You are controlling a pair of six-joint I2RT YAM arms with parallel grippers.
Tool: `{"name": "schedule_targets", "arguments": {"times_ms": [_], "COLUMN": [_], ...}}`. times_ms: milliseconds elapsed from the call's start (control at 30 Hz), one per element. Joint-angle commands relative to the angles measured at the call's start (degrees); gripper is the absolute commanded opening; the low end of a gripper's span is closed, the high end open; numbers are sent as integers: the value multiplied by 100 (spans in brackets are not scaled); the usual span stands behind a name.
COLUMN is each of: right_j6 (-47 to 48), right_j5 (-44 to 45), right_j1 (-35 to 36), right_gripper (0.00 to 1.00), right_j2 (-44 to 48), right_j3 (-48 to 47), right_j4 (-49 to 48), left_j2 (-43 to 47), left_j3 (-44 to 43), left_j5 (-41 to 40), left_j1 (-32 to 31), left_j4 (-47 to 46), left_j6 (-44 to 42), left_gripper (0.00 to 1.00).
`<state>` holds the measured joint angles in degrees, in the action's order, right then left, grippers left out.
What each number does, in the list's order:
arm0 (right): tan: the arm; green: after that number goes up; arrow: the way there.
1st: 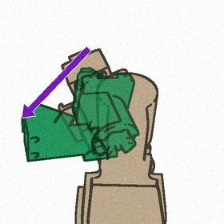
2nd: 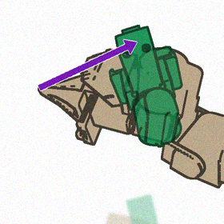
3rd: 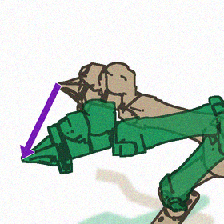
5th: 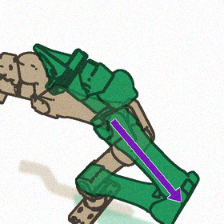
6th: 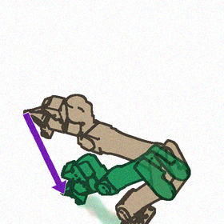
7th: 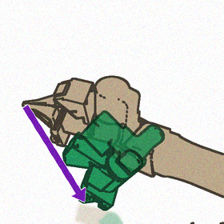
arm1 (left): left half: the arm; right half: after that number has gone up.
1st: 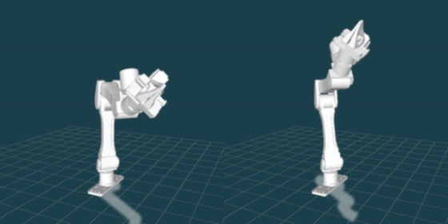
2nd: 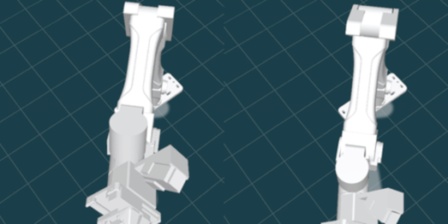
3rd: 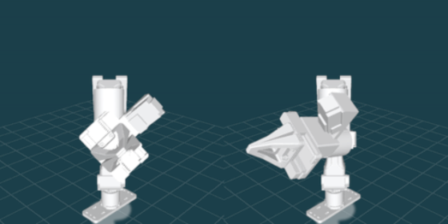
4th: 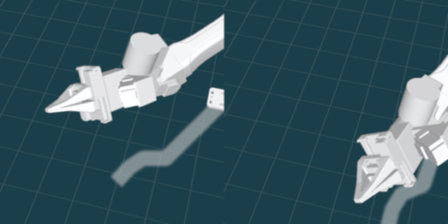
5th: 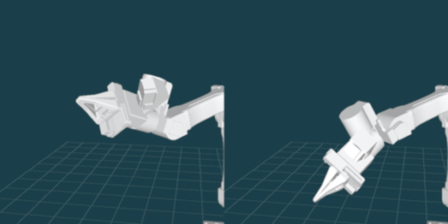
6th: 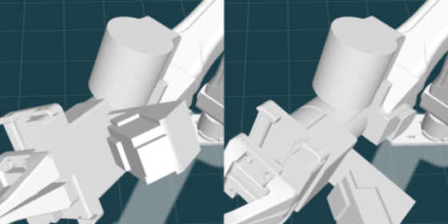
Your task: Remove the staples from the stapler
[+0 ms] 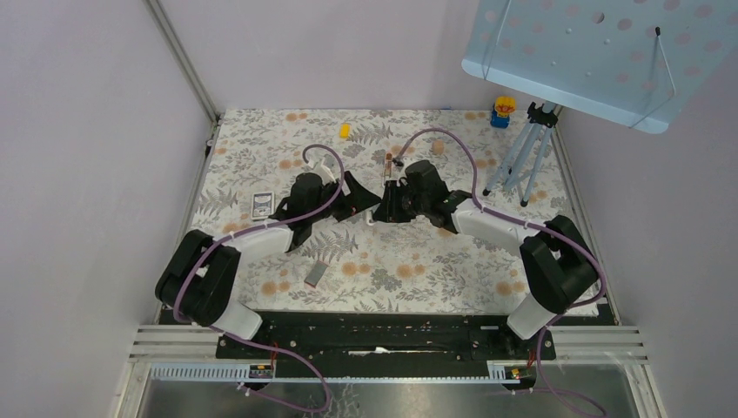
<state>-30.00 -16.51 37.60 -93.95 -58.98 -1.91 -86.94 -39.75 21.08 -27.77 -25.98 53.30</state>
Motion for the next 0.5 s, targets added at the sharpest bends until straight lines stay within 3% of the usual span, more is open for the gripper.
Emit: {"name": "schedule_targets", "arguments": {"times_ms": [0, 33, 67, 467], "right_j6": [23, 3, -20, -482], "right_j5": [314, 373, 449, 1212], "right_j1": [19, 21, 19, -32], "right_gripper": [0, 0, 0, 0], "right_j2": [564, 674, 763, 1092], "right_j3": [285, 386, 467, 342], "right_j4": [-151, -145, -131, 667], "left_j2": [690, 831, 1003, 2181], "left_j3": [-205, -168, -117, 1101], "left_j5": [-158, -296, -437, -1344], "left_j1": [-62, -60, -57, -144], "left_j4": [283, 412, 532, 755], "left_j6": [-516, -635, -743, -1477], "left_gripper": [90, 98, 99, 99]}}
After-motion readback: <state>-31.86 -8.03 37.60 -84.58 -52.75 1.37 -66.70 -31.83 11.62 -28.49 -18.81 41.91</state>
